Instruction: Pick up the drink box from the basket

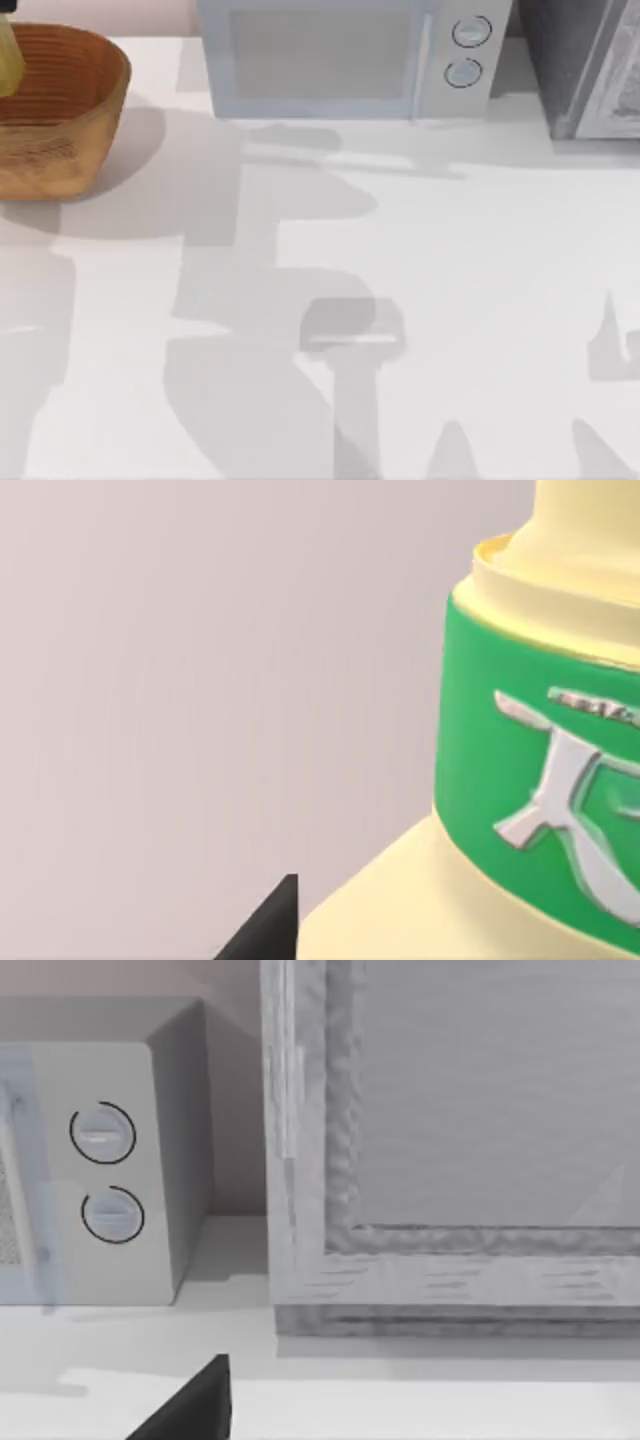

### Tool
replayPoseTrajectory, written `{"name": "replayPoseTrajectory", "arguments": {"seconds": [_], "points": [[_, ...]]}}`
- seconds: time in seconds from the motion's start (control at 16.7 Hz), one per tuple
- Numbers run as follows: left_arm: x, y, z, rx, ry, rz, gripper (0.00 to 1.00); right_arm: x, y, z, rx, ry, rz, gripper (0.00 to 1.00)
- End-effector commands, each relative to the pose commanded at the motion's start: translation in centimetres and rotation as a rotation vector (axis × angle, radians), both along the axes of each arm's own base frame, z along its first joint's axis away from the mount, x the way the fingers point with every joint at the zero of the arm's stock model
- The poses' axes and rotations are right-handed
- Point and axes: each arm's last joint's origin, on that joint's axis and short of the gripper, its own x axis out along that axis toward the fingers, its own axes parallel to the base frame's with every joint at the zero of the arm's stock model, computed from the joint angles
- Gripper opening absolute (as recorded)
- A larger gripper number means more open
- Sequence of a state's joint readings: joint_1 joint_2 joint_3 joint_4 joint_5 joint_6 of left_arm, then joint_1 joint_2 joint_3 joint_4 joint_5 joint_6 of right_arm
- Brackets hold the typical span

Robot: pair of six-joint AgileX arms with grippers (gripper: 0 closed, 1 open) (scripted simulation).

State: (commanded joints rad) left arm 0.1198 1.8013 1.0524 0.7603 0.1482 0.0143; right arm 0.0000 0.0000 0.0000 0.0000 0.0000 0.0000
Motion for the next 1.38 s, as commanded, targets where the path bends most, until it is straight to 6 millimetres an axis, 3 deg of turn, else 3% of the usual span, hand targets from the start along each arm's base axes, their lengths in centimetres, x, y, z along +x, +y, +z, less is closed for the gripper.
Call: {"name": "replayPoseTrajectory", "arguments": {"seconds": [0.18,0.36,0.84,1.08,1.38], "points": [[-0.4,0.0,3.2,0.001,-0.001,0.000,0.00,0.0,0.0,0.0,0.000,0.000,0.000,1.00],[-0.8,-0.1,5.0,0.001,-0.001,0.001,0.00,0.0,0.0,0.0,0.000,0.000,0.000,1.00],[-1.7,-0.3,4.8,-0.003,0.020,0.001,0.00,0.0,0.0,0.0,0.000,0.000,0.000,1.00],[-6.1,-1.3,6.2,-0.009,0.028,-0.002,0.00,0.0,0.0,0.0,0.000,0.000,0.000,1.00],[-16.3,-3.2,7.4,-0.004,-0.020,-0.006,0.00,0.0,0.0,0.0,0.000,0.000,0.000,1.00]]}}
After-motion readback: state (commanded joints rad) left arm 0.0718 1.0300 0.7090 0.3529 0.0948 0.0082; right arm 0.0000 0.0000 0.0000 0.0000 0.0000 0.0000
